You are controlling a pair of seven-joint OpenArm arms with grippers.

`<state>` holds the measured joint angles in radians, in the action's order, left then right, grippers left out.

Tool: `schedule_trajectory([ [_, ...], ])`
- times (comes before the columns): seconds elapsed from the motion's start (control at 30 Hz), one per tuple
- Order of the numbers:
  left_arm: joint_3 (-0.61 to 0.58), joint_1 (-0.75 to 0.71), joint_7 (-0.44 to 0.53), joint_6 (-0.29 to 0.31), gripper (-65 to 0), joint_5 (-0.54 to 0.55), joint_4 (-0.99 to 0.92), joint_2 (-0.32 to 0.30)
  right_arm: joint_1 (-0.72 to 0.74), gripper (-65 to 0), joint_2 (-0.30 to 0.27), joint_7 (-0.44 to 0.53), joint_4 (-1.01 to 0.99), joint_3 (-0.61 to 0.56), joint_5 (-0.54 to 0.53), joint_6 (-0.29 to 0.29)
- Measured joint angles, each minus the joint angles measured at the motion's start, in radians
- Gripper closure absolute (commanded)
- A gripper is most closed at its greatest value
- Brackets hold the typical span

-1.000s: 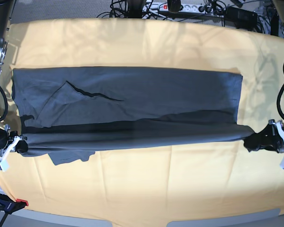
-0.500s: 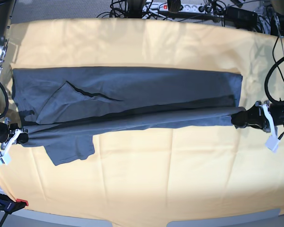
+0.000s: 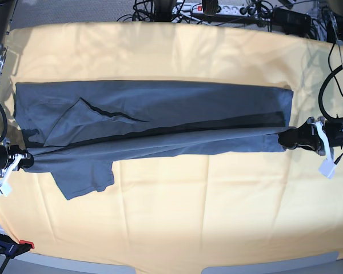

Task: Fold the T-shirt properly
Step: 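Lay the folded hem down and pull it taut with both grippers, then open the right gripper and drag the strip end outward to straighten it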

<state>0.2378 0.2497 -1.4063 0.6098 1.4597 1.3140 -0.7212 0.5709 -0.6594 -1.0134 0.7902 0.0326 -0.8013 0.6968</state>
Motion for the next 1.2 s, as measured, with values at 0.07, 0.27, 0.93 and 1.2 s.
schedule_trajectory([
  [0.07,0.0,-0.001,-0.001,-0.033,0.0,0.0,0.0,0.0,0.0,-22.1,0.0,0.0,0.0,0.0,0.001,0.0],
  [0.27,0.0,-0.024,0.002,-0.052,-42.5,0.0,0.001,-0.002,0.061,-52.8,-0.007,0.006,0.0,0.0,0.006,0.0],
  [0.93,0.0,-0.088,0.0,-0.052,-42.4,0.0,0.001,0.0,0.077,-52.3,0.201,0.246,-0.011,0.002,0.338,-0.323],
  [1.2,0.0,-0.087,0.0,-0.052,-42.4,0.0,0.001,0.0,0.083,-46.3,0.206,0.262,-0.088,0.002,0.355,-0.372],
])
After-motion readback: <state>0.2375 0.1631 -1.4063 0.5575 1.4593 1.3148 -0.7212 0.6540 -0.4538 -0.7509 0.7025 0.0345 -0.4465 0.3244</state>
